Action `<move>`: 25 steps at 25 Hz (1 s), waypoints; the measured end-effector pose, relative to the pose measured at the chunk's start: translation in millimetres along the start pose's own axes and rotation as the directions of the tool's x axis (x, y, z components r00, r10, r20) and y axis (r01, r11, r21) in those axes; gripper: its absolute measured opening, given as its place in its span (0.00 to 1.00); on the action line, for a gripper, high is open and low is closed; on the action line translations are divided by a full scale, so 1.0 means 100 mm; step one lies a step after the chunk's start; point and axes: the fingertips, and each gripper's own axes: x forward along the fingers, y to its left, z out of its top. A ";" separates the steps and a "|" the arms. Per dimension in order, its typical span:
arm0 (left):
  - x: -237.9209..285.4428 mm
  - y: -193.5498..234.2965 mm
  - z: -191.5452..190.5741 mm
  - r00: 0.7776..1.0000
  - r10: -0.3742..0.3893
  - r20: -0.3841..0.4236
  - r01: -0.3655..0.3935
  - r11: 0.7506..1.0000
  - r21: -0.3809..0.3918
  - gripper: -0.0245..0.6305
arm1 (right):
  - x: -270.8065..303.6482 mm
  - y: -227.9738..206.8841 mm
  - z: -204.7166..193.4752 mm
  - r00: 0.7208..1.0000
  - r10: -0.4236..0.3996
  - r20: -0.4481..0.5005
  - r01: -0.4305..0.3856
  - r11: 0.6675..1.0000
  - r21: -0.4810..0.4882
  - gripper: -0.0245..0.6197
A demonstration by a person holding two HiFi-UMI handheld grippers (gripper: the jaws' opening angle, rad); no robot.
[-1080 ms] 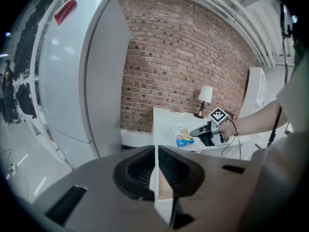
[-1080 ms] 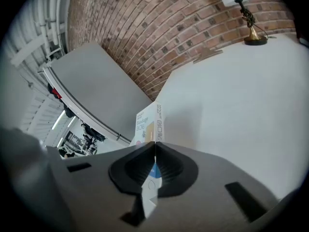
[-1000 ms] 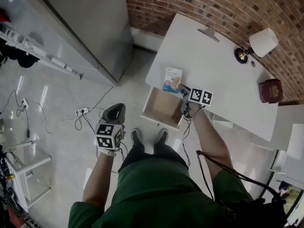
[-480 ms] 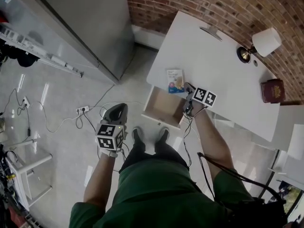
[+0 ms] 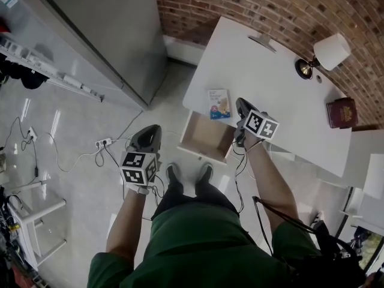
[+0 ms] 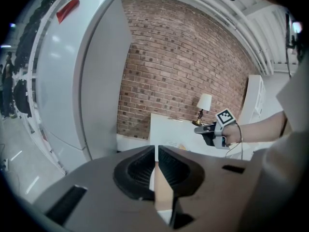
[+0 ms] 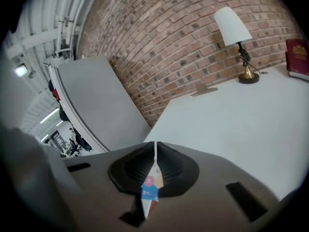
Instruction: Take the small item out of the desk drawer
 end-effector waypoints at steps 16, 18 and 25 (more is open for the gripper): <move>-0.30 -0.13 1.41 0.965 -0.019 0.263 -0.011 0.994 0.110 0.06 | -0.92 1.54 1.15 0.954 0.171 0.247 -0.045 0.895 -0.444 0.05; -0.36 -0.20 1.55 0.956 -0.032 0.293 -0.005 0.992 0.124 0.06 | -1.03 1.66 1.23 0.944 0.182 0.274 -0.036 0.884 -0.466 0.05; -0.63 -0.35 2.04 0.909 -0.070 0.410 0.015 0.991 0.136 0.06 | -1.43 2.01 1.48 0.911 0.213 0.353 -0.038 0.896 -0.442 0.05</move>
